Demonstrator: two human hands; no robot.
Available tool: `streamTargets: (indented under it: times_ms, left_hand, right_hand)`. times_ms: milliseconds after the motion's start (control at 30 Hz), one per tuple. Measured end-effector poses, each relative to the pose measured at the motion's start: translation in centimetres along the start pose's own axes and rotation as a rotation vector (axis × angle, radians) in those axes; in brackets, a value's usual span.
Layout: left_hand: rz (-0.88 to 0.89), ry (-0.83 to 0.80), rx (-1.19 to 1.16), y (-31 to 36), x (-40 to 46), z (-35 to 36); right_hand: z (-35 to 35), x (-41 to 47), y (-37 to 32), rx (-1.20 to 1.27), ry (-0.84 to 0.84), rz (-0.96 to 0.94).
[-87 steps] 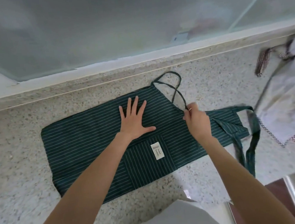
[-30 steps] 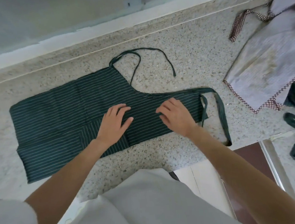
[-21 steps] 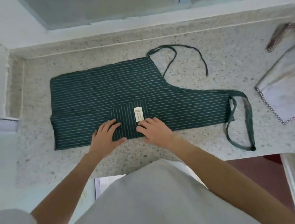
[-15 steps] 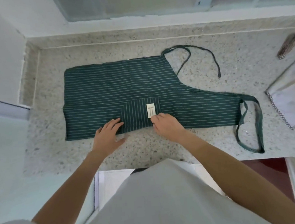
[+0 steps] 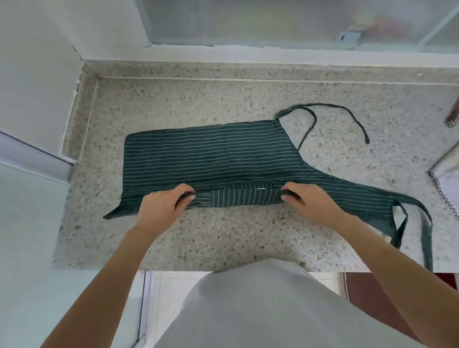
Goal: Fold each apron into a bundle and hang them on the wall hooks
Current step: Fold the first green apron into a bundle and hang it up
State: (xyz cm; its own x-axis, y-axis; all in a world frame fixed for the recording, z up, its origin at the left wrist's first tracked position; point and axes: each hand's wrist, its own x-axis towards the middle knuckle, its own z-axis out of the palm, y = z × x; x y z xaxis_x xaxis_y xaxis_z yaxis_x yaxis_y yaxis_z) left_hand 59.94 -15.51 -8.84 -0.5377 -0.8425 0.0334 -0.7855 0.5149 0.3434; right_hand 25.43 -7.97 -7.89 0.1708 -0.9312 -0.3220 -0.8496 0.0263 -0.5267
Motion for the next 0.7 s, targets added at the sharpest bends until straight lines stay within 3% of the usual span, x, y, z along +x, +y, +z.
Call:
streamTargets:
  times_ms: [133,267,533,700]
  left_hand:
    - [-0.045,0.105,0.095,-1.5,4.7,-2.7]
    - [-0.169,-0.011,0.171,-3.4,10.1,-3.3]
    - [-0.258,-0.198,0.222,-7.9,15.7,-0.1]
    - [-0.260,-0.155,0.230,-9.1,16.5,1.5]
  right_hand:
    - [-4.6,4.5,-0.4,-0.028,0.155,-0.006]
    - [-6.8,10.3,0.0,-0.034,0.255,0.056]
    - [-6.3,18.7,2.0,-0.214,0.049,0.191]
    - [-5.5,20.4,1.9,-0.315,0.076,0.269]
